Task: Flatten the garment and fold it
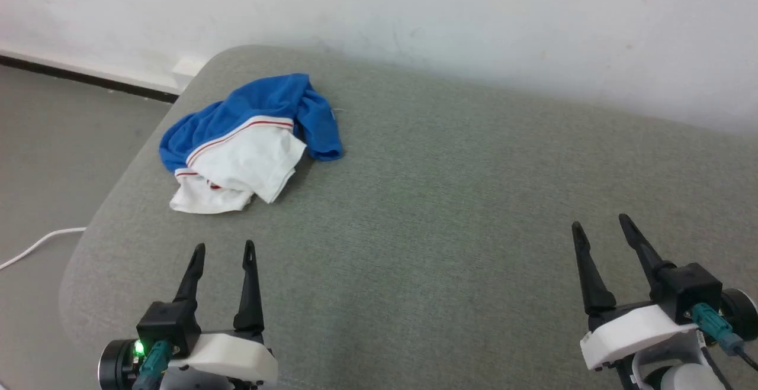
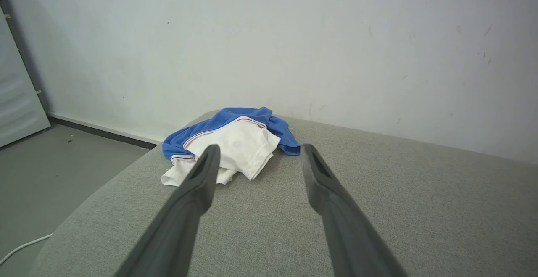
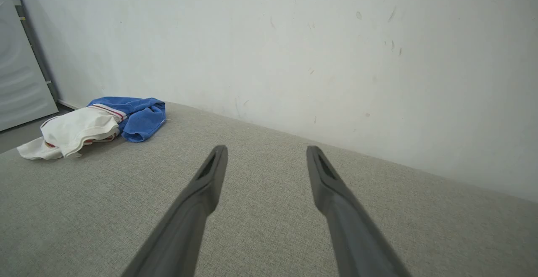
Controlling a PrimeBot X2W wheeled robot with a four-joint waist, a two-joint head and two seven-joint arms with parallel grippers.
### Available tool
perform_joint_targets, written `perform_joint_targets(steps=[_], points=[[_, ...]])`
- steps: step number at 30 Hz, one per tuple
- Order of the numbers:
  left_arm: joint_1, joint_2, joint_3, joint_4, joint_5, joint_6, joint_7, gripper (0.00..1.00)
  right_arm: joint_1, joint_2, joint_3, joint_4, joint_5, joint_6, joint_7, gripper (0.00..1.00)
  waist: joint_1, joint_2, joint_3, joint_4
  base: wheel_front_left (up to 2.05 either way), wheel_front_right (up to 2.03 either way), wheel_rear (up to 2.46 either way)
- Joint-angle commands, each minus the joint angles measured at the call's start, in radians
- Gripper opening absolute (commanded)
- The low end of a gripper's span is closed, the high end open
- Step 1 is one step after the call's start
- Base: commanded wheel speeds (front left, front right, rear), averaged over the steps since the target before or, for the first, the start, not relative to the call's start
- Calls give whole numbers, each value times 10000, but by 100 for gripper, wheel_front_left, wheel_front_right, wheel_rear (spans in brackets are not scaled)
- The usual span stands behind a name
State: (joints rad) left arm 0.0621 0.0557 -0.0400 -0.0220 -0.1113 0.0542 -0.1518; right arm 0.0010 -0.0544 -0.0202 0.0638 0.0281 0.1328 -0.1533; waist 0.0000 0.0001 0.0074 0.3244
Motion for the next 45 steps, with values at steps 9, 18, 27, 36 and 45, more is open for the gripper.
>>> perform_joint_targets(steps=[9,18,27,36,45], points=[[262,-37,-61,49,-180,58,-269,100,88,27,230,209,118,-14,-255,100,0,-1,-24,820,0,0,0],[361,-41,-125,119,-294,52,-457,100,114,30,389,443,168,-16,-443,100,0,-1,-87,1480,0,0,0],[473,-45,-139,177,-392,85,-645,100,114,33,471,613,246,-17,-631,100,0,-1,-156,2002,0,0,0],[553,-49,-172,224,-497,68,-833,100,111,37,456,752,313,-19,-818,100,0,-1,-178,2371,0,0,0],[557,-53,-242,264,-592,72,-1022,100,120,40,384,843,386,-20,-1006,100,0,-1,-120,2802,0,0,0]])
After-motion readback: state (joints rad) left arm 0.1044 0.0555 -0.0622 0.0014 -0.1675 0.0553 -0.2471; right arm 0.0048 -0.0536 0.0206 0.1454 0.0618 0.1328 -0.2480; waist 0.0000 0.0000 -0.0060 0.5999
